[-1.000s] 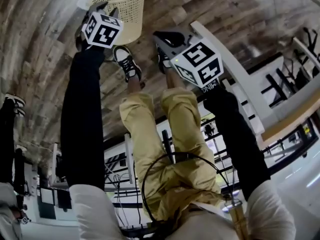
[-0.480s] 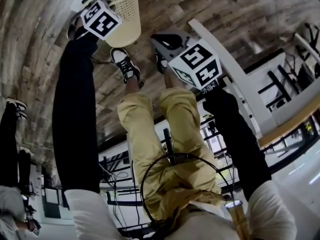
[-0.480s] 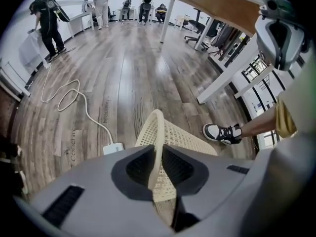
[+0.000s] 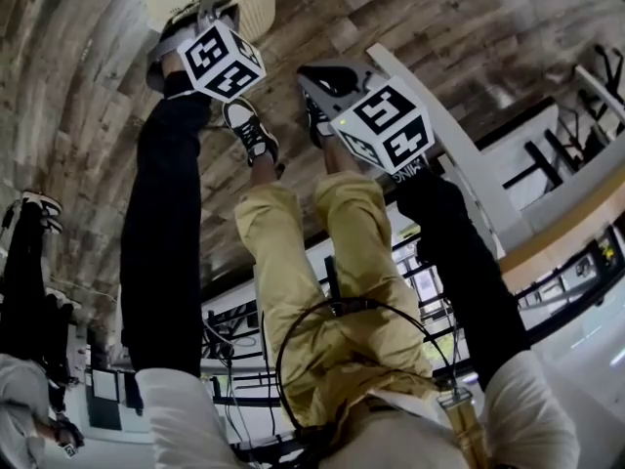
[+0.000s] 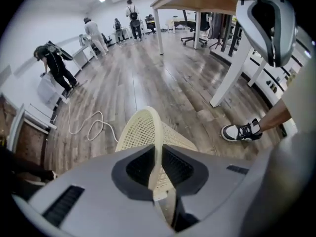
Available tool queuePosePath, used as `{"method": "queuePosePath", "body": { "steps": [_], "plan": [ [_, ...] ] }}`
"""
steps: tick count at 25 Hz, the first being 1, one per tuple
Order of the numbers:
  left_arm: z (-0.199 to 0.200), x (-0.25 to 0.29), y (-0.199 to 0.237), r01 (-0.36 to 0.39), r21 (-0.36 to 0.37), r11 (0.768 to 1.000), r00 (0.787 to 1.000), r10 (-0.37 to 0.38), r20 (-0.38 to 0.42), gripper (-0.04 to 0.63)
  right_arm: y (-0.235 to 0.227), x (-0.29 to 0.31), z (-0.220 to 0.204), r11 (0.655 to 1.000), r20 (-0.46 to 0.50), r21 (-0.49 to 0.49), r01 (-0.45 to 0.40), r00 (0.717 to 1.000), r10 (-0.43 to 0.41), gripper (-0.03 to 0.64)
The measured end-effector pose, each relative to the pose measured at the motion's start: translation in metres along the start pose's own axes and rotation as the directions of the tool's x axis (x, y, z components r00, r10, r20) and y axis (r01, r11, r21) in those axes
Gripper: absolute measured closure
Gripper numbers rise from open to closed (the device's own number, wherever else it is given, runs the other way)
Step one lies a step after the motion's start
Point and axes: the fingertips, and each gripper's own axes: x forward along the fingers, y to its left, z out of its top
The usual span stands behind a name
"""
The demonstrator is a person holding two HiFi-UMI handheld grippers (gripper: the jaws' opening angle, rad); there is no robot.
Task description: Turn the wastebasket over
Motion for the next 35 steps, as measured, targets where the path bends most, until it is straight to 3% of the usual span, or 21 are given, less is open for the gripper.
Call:
{"method": "queuePosePath", "body": {
  "steps": [4, 8, 12, 18, 21, 23, 26, 27, 28, 33, 35],
  "plan": [
    [0.000, 0.008, -0.021, 0.004, 0.076, 0.997, 1.000, -0.002, -0.025, 0.548, -0.002, 0.000, -0.001, 1.000, 0.009, 0.001, 0.002, 1.000, -0.002, 0.594],
    [-0.013, 0.019, -0.070, 0.086, 0.113, 0.990, 0.995, -0.080, -0.059, 0.548, -0.005, 0.000, -0.005, 1.000, 0.013, 0.006, 0.007, 1.000, -0.007, 0.594],
    [-0.037, 0.030, -0.124, 0.187, 0.146, 0.971, 0.977, -0.168, -0.131, 0.548, -0.009, -0.001, -0.016, 1.000, 0.003, 0.020, 0.014, 1.000, -0.014, 0.594],
    [-0.060, 0.038, -0.155, 0.275, 0.140, 0.951, 0.949, -0.245, -0.199, 0.541, -0.012, -0.002, -0.020, 0.999, 0.001, 0.041, 0.023, 1.000, -0.024, 0.594],
    [-0.061, 0.031, -0.163, 0.330, 0.120, 0.936, 0.933, -0.304, -0.194, 0.476, -0.006, -0.005, -0.017, 0.998, 0.005, 0.054, 0.022, 1.000, -0.022, 0.594],
    [-0.056, 0.020, -0.159, 0.326, 0.126, 0.937, 0.937, -0.302, -0.178, 0.463, -0.001, -0.008, -0.010, 0.998, 0.014, 0.056, 0.024, 1.000, -0.025, 0.594],
    [-0.035, -0.017, -0.141, 0.268, 0.116, 0.956, 0.961, -0.257, -0.105, 0.465, 0.011, -0.021, 0.006, 0.998, 0.035, 0.047, 0.033, 0.999, -0.035, 0.594],
    [-0.026, -0.037, -0.135, 0.243, 0.104, 0.964, 0.969, -0.238, -0.064, 0.491, 0.018, -0.028, 0.013, 0.998, 0.045, 0.042, 0.037, 0.998, -0.039, 0.594],
    [-0.017, -0.060, -0.130, 0.225, 0.087, 0.971, 0.974, -0.224, -0.021, 0.594, 0.027, -0.036, 0.021, 0.999, 0.056, 0.038, 0.039, 0.998, -0.041, 0.594],
    [0.008, -0.205, -0.130, 0.250, -0.067, 0.966, 0.961, -0.240, 0.135, 0.595, 0.101, -0.103, 0.073, 1.000, 0.116, 0.010, 0.029, 0.993, -0.030, 0.594],
    [0.014, -0.257, -0.117, 0.238, -0.143, 0.961, 0.958, -0.209, 0.194, 0.595, 0.127, -0.130, 0.105, 0.999, 0.163, -0.026, 0.035, 0.986, -0.030, 0.594]
  ]
}}
